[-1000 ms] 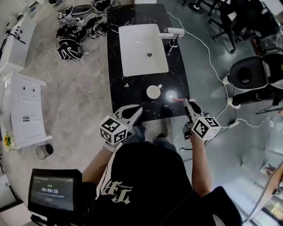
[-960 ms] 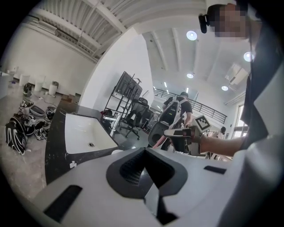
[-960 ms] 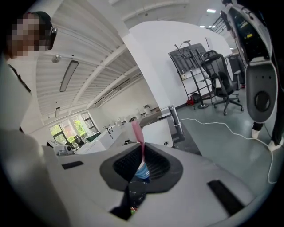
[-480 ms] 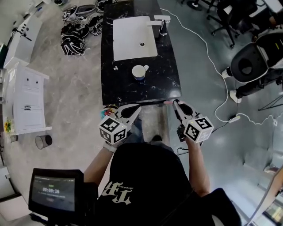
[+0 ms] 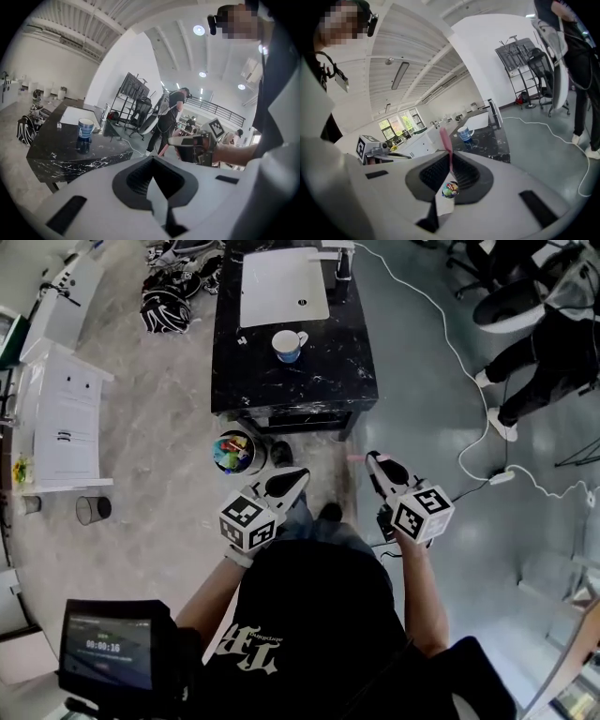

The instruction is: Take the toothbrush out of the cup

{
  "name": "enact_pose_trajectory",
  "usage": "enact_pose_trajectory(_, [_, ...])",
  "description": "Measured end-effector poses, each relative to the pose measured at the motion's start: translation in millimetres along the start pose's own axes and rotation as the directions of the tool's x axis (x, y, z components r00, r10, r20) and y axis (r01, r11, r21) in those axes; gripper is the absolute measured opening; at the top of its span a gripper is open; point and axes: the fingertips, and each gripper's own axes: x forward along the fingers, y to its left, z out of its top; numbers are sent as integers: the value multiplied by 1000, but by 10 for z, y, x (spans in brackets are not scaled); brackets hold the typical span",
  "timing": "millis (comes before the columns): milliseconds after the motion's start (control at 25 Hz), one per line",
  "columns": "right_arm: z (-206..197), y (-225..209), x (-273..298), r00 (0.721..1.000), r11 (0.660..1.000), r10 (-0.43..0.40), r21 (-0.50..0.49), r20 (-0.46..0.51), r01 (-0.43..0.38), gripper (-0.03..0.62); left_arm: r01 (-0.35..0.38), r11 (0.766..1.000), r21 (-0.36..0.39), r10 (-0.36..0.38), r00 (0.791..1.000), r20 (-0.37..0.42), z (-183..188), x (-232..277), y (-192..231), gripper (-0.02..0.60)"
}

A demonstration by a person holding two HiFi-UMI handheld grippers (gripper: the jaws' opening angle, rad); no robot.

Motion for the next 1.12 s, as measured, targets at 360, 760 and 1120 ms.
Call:
enact_pose_trajectory(360, [-76, 142, -10, 999, 999, 35, -6, -16, -35, 6, -18, 1000, 18, 18, 1000, 6, 34, -74, -73, 5])
enact_pose_trajectory(760, [-115, 633, -29, 999, 999, 46, -5, -14, -46, 6, -17, 998, 59, 15, 1000, 27, 124, -497, -100, 5])
enact_pose_trajectory(1120, [146, 1354, 512, 998, 998, 62, -32, -4, -62, 6, -34, 997, 70, 30, 998, 62, 393, -1165, 413, 5])
